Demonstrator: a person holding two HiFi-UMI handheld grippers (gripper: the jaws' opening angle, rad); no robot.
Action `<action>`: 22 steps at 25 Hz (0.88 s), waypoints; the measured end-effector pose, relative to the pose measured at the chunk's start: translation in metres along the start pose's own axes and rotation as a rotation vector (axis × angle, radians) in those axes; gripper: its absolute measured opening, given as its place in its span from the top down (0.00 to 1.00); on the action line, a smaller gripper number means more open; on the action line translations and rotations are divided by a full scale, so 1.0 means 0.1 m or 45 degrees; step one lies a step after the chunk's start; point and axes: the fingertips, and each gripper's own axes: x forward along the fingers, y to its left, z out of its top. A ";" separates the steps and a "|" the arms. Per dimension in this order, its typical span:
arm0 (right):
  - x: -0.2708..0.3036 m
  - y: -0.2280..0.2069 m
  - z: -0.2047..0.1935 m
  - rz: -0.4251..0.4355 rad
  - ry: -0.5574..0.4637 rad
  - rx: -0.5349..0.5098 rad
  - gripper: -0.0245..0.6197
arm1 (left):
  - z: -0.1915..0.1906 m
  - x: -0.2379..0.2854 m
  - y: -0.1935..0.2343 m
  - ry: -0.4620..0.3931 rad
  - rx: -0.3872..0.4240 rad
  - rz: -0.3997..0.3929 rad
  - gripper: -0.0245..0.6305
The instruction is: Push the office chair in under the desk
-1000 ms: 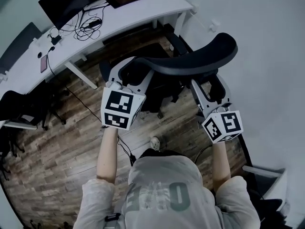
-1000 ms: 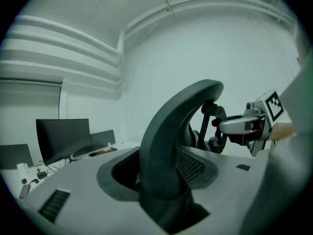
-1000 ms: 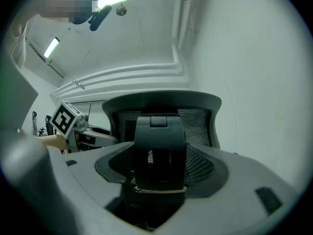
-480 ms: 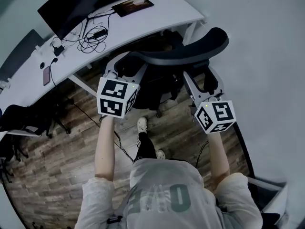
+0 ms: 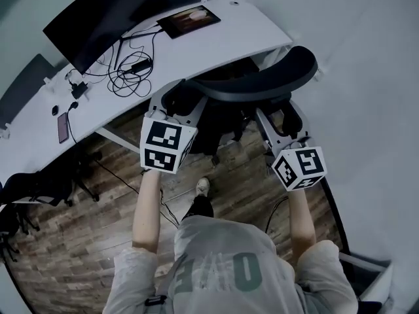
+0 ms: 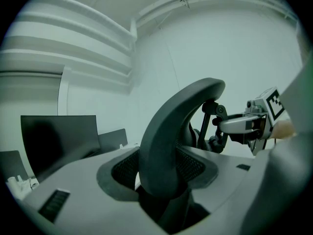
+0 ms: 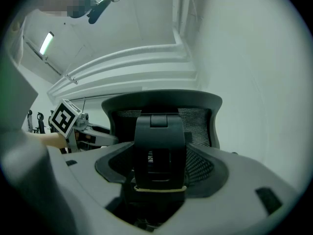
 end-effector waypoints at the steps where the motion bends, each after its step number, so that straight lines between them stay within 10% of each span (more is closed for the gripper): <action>1: 0.11 0.00 0.00 0.002 0.006 0.000 0.50 | 0.01 0.05 0.09 -0.003 0.002 0.001 0.60; 22: 1.63 -0.11 0.04 -0.002 -0.032 -0.008 0.50 | 0.04 0.89 1.34 -0.016 0.017 0.004 0.60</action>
